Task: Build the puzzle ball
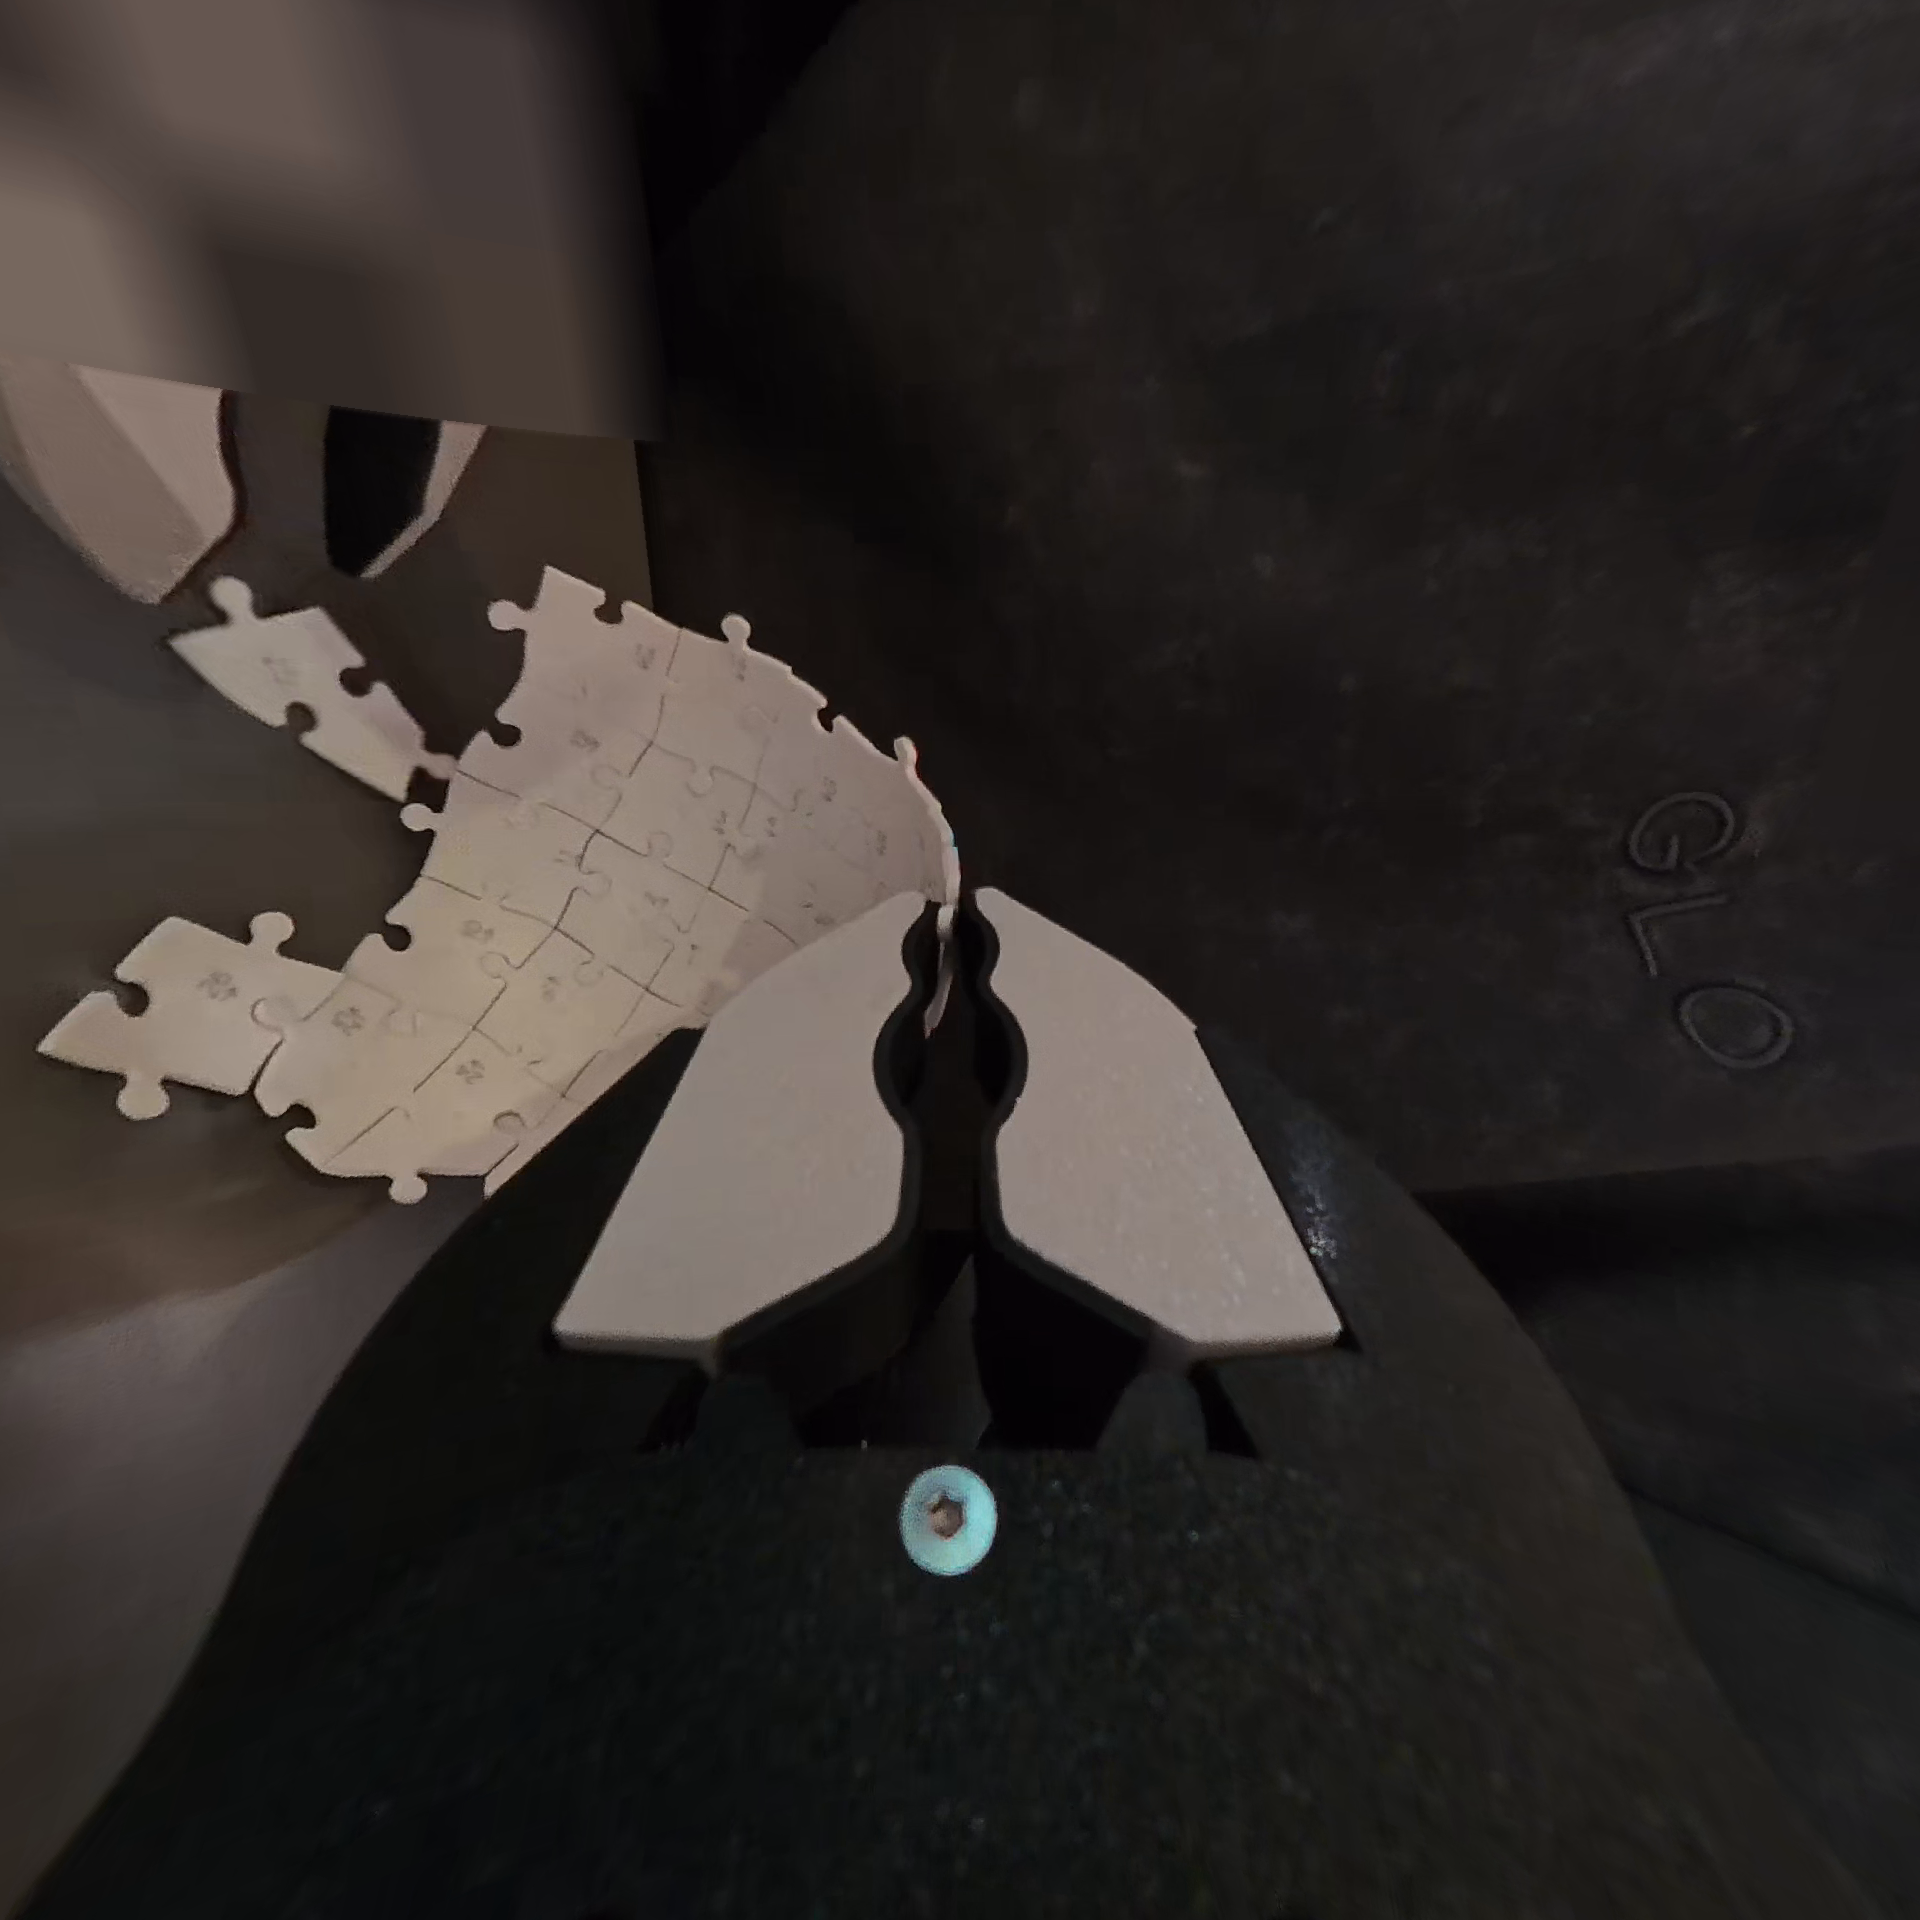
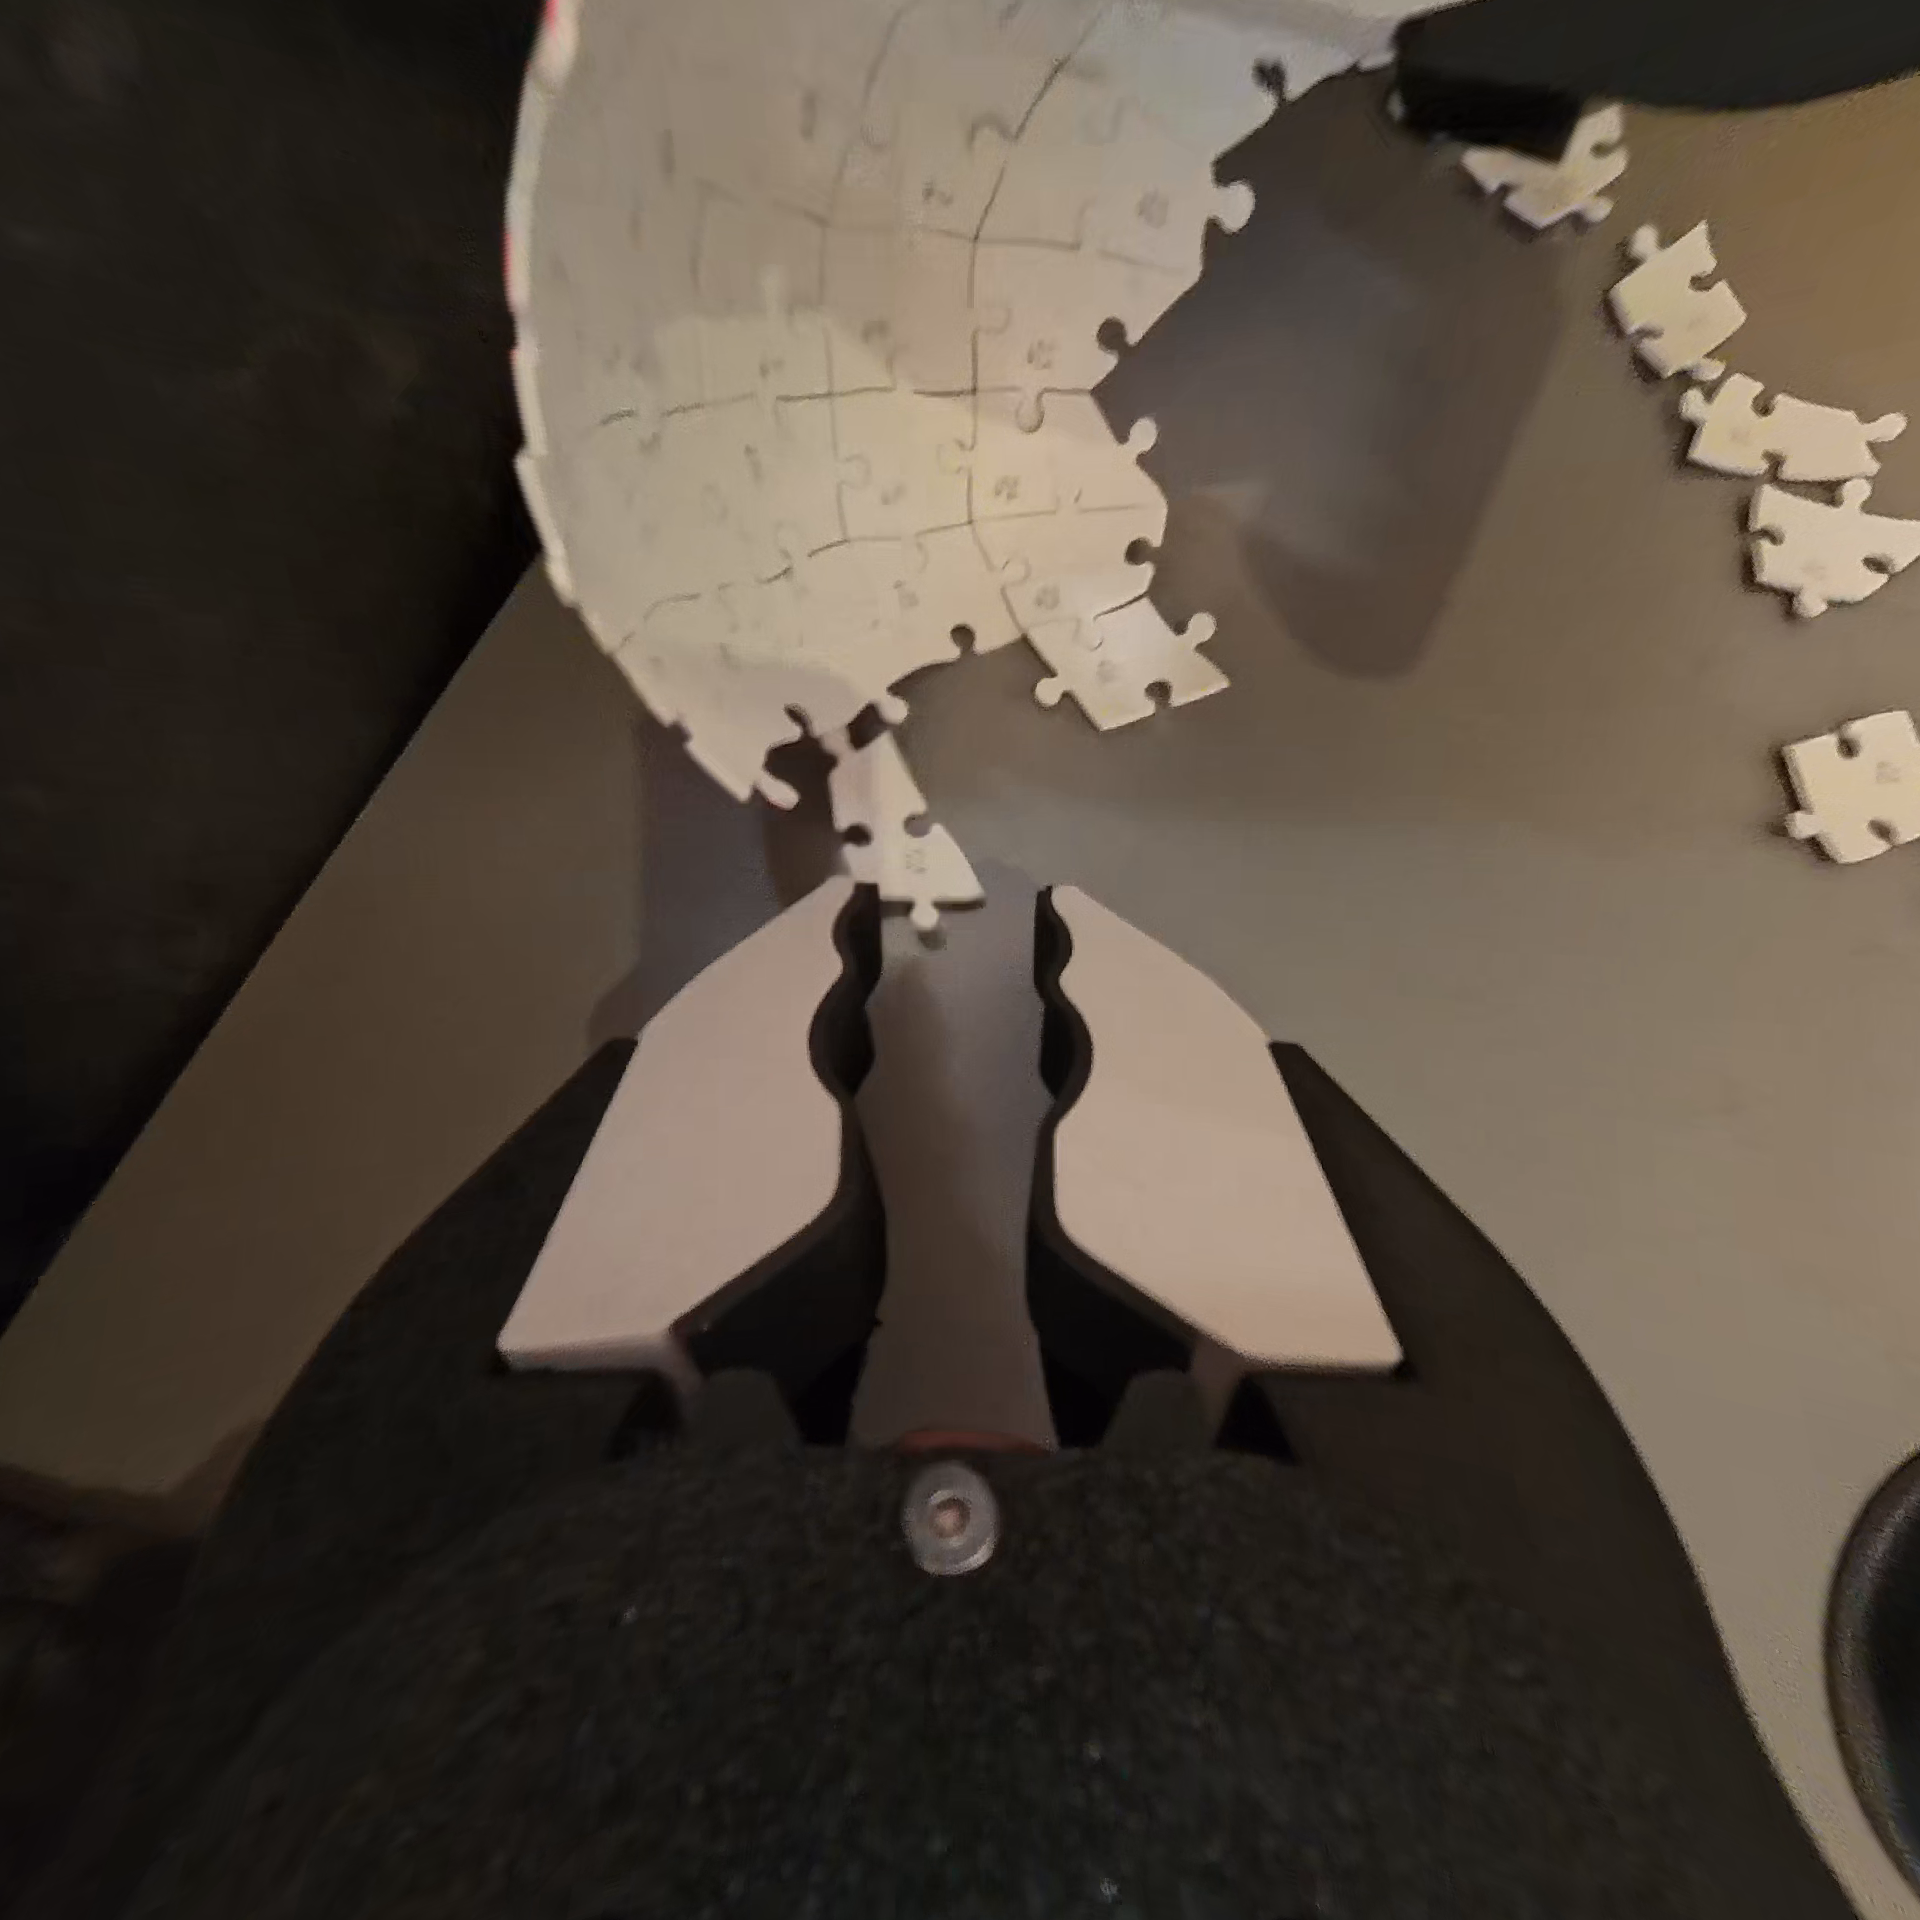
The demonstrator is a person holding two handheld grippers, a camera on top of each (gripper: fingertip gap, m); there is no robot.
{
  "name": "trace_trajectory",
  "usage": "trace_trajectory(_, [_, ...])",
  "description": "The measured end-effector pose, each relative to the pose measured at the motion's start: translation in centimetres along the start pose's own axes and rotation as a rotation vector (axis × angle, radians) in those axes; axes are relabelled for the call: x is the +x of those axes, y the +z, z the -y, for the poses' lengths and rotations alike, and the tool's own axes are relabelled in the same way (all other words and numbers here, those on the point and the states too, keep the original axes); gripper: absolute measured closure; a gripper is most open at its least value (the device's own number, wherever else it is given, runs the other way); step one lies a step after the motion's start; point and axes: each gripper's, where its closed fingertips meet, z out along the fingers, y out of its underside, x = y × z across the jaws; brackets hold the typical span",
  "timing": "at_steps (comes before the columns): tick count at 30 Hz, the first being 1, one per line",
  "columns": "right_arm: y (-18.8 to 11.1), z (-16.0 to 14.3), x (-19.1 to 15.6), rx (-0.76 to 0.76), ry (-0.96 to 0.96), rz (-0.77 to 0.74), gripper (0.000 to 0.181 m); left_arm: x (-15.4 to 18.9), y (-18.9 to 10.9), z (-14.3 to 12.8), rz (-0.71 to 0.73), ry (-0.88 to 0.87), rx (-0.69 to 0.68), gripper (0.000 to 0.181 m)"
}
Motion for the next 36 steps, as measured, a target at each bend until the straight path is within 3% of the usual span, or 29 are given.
trace_trajectory(10, [0.8, 0.9, -1.2, 0.041, 0.045, 0.092, 0.161, 0.4, 0.7, -0.6, 0.008, 0.004, -0.02, 0.178])
trace_trajectory(16, [2.1, 1.8, -0.2, 0.046, 0.039, 0.16, 0.16, 0.5, 1.0, -0.8, 0.012, 0.005, -0.011, 0.178])
trace_trajectory(22, [3.6, 1.5, -0.1, -0.056, 0.003, 0.251, 0.156, 0.7, 1.4, -1.1, 0.018, 0.005, -0.01, 0.178])
trace_trajectory(28, [3.3, 0.8, 0.1, -0.068, 0.034, 0.262, 0.174, 0.7, 1.2, -1.3, 0.019, 0.002, 0.008, 0.178])
trace_trajectory(36, [2.1, 1.2, 0.6, -0.019, 0.131, 0.221, 0.181, 0.7, 1.4, -1.1, 0.013, 0.018, 0.001, 0.178])
